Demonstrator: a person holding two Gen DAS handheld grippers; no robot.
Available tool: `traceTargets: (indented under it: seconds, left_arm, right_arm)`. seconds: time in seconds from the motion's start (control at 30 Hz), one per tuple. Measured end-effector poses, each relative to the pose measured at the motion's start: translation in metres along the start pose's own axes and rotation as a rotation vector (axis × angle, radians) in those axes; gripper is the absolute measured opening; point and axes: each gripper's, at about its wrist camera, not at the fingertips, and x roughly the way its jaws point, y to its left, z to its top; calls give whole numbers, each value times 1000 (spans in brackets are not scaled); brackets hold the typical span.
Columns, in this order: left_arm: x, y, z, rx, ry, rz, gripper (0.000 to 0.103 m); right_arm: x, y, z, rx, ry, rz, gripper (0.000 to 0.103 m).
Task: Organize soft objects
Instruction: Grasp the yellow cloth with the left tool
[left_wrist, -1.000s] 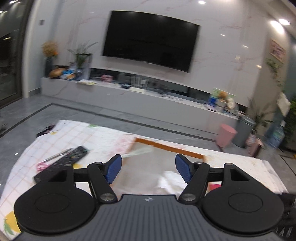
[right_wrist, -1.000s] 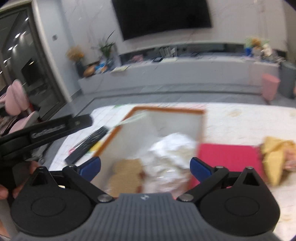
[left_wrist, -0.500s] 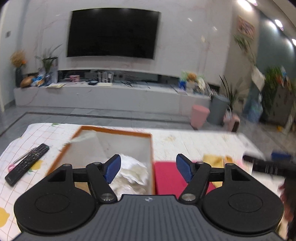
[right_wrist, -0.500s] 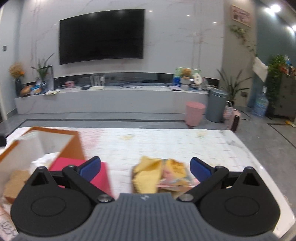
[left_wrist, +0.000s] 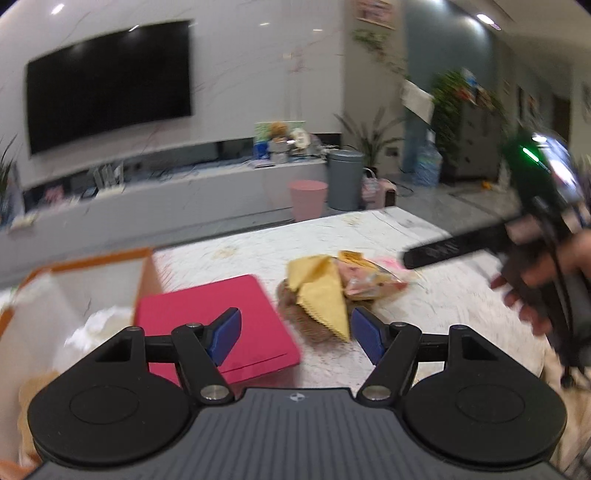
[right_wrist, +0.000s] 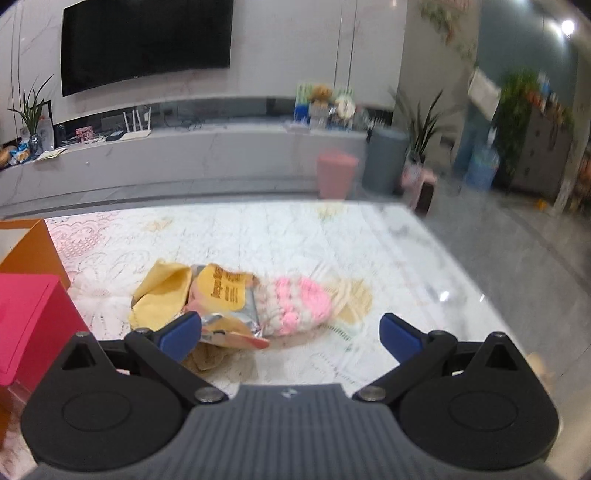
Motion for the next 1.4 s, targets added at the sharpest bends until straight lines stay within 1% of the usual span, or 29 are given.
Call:
traceTargets:
  seconds: [0.03,0.1,0.17,0.2,0.3,0.37,0.43,0.5,0.57,0.67,0.73,0.8,0.83,0.93,1.03,1.07,1.1,1.13,1.17,1.23,1.27,1.3,1.37,1.4]
  left_arm:
    - [2,-8,0,33,-4,-5,80]
    - [4,-23,-1,68,-29,-45,81]
    - [10,-36,-2,84,-43,-78,83]
    - [15,-44,-3,93,-41,-77,83]
    - [33,-65,-9,107,-36,-31,83]
    - [45,-76,-14,103,-41,-16,83]
    - [57,-85,-21,109,-47,8,83]
    - [67,-90,-26,103,-45,49,83]
    - [73,-92,-33,99,-54,51,83]
    - [88,-93,-40,79,-78,96,83]
    - [104,-93,-43,77,-60,155,83]
    - [117,-88,-44,29,-35,207,78]
    - [121,-83,-44,-15,-33,215,76]
    - [129,-71,-42,-115,-36,210,76]
    - [138,-66,-40,-138,-26,235,76]
    - [140,-66,-40,-137,-21,236,74]
    - [142,-64,-40,-144,-10,236,72]
    - [142,-62,-40,-161,-9,233,64]
    - [141,-59,-39,-183,-14,235,52]
    - [136,-54,-39,-207,-21,242,34]
    - [134,-55,-40,-203,-20,229,26]
    - [134,-54,-39,-198,-21,220,21]
    - [129,-56,-40,-181,-32,223,8]
    - [127,-59,-40,-166,-36,233,5]
  right_arm:
    - [5,0,1,0,19,22,101]
    - [16,0,4,14,34,52,100]
    - [23,-2,6,65,39,85,101]
    - [27,-4,6,96,49,107,101]
    - [36,-13,6,169,78,136,101]
    - [35,-22,6,204,76,142,101]
    - [31,-31,6,221,79,160,101]
    - [26,-36,6,218,77,183,101]
    - [23,-41,5,236,63,183,101]
    - [27,-46,3,277,76,193,101]
    - [31,-49,1,302,82,197,101]
    - [35,-52,0,329,92,195,101]
    - [37,-53,0,343,96,195,101]
    - [44,-59,-4,384,111,193,101]
    - [50,-63,-7,417,133,195,101]
    - [52,-64,-8,427,139,194,101]
    - [54,-64,-8,435,144,194,101]
    - [55,-65,-9,442,148,194,101]
    - [56,-65,-9,446,151,197,101]
    - [57,-64,-9,447,154,206,101]
    - [56,-64,-9,444,154,208,101]
    - [57,-63,-9,440,153,207,101]
    - [57,-62,-9,435,155,203,101]
    - [58,-62,-9,433,158,203,101]
